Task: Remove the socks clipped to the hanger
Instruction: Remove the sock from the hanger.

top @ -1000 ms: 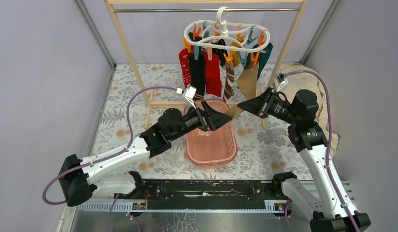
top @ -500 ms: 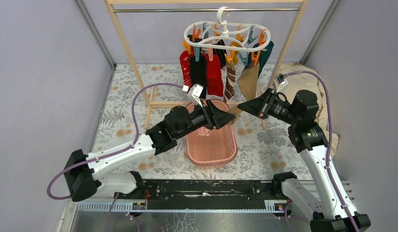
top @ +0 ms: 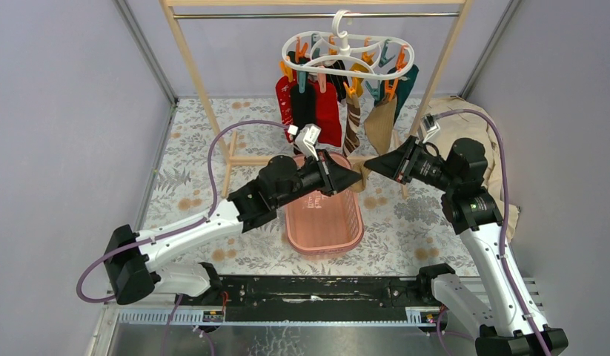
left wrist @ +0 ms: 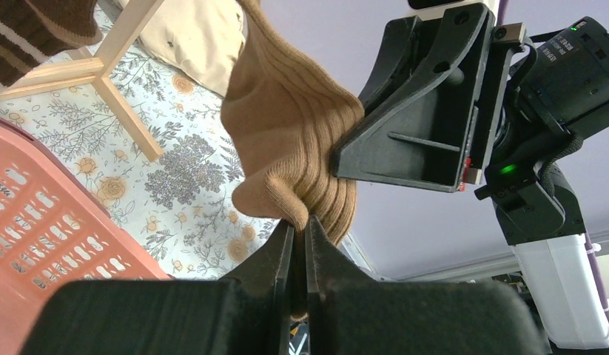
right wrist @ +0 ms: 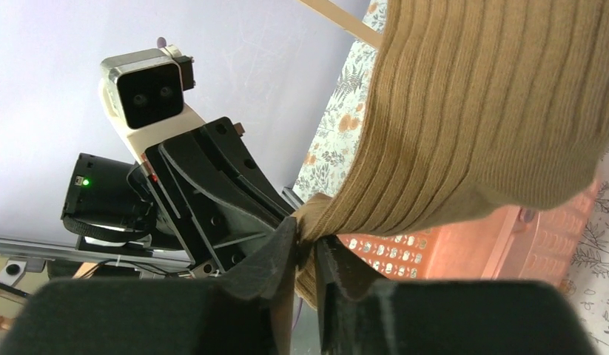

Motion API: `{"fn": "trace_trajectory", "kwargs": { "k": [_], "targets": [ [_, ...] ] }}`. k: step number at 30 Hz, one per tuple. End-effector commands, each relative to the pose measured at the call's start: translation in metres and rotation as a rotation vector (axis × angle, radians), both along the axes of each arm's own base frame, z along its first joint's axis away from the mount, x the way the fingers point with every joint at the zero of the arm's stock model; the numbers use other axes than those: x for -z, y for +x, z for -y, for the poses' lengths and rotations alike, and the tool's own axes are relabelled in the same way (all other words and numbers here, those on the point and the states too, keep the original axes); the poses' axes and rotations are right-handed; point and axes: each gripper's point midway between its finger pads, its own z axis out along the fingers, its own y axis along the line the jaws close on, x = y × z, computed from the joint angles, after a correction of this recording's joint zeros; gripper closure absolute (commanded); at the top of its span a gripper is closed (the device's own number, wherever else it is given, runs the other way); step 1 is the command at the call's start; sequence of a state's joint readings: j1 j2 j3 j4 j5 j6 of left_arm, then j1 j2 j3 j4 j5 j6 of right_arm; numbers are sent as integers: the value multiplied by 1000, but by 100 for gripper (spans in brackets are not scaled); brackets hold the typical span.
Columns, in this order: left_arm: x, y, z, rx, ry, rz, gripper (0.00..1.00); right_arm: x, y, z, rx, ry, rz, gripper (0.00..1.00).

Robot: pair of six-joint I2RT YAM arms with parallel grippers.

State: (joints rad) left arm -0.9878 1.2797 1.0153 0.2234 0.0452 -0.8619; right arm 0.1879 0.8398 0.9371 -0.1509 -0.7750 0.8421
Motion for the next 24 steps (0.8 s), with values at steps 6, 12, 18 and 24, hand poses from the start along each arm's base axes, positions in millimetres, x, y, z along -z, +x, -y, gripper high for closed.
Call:
{"fn": "trace_trajectory", "kwargs": {
  "k": [6,12,18,24],
  "targets": [
    [-30,-7,-11,-1,4,40,100,7,3,7,37,-89,34,50],
    [-31,-10,-19,-8,30,38,100,-10,10,26,135,-222,114,35],
    [-21,-7,-19,-19,61,34,100,-38,26,48,290,-293,211,32],
    [-15,5,1,-5,91,57,100,-62,54,84,500,-420,263,33]
  ]
}}
